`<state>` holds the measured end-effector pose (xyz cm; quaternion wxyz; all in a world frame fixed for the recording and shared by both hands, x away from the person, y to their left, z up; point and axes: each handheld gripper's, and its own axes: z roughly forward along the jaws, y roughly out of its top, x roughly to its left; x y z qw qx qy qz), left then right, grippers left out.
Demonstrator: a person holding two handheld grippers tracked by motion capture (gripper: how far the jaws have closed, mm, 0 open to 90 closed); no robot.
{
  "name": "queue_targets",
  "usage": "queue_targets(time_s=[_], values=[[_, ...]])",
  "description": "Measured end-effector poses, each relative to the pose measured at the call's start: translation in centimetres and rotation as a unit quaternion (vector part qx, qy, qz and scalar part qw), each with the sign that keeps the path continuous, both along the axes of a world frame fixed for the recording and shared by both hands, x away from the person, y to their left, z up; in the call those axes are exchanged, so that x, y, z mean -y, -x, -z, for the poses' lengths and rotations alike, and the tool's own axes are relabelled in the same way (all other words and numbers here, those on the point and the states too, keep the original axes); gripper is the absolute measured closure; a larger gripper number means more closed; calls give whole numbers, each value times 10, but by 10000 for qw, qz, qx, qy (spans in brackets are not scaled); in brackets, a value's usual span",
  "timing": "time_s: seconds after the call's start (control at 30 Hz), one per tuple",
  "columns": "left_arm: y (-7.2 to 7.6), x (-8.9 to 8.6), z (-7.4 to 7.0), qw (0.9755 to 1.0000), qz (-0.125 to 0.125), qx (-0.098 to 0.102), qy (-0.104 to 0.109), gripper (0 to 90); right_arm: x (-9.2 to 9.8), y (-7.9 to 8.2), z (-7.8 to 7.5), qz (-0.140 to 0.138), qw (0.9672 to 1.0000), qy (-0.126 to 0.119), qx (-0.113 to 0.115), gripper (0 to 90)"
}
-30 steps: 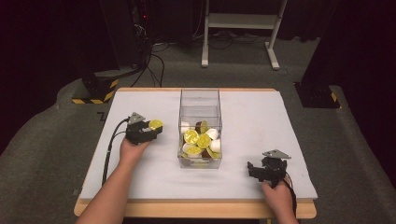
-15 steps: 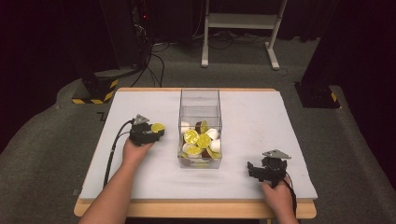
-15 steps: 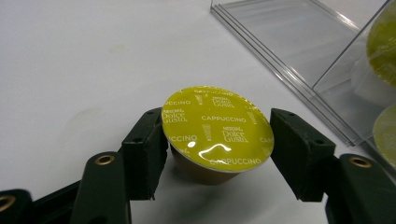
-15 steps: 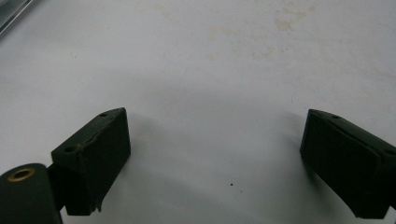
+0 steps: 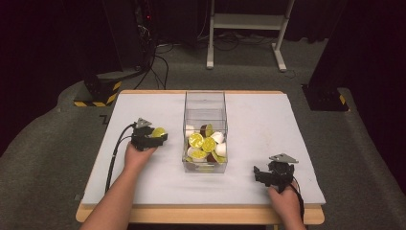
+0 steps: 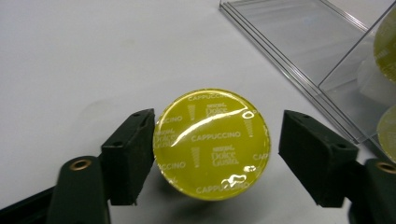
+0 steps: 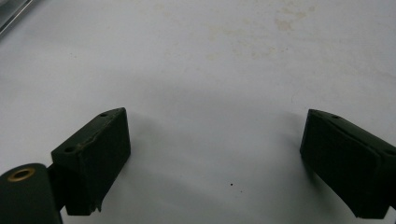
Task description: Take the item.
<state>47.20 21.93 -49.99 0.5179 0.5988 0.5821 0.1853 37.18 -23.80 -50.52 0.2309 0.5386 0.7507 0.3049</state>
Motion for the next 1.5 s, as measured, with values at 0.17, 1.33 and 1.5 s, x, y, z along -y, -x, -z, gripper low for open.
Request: queue_targets(time_s=[0.17,1.33,1.5], values=[[5,-3,-3,10000,-23,-15,28,213,0,0,0,0,10000,0,0,85],[81,-26,-15,9997,178,81,176,223,0,0,0,6,10000,-4,4,84],[103,-37,-2,9996,207,-123,161,232,0,0,0,7,10000,-2,5,84]])
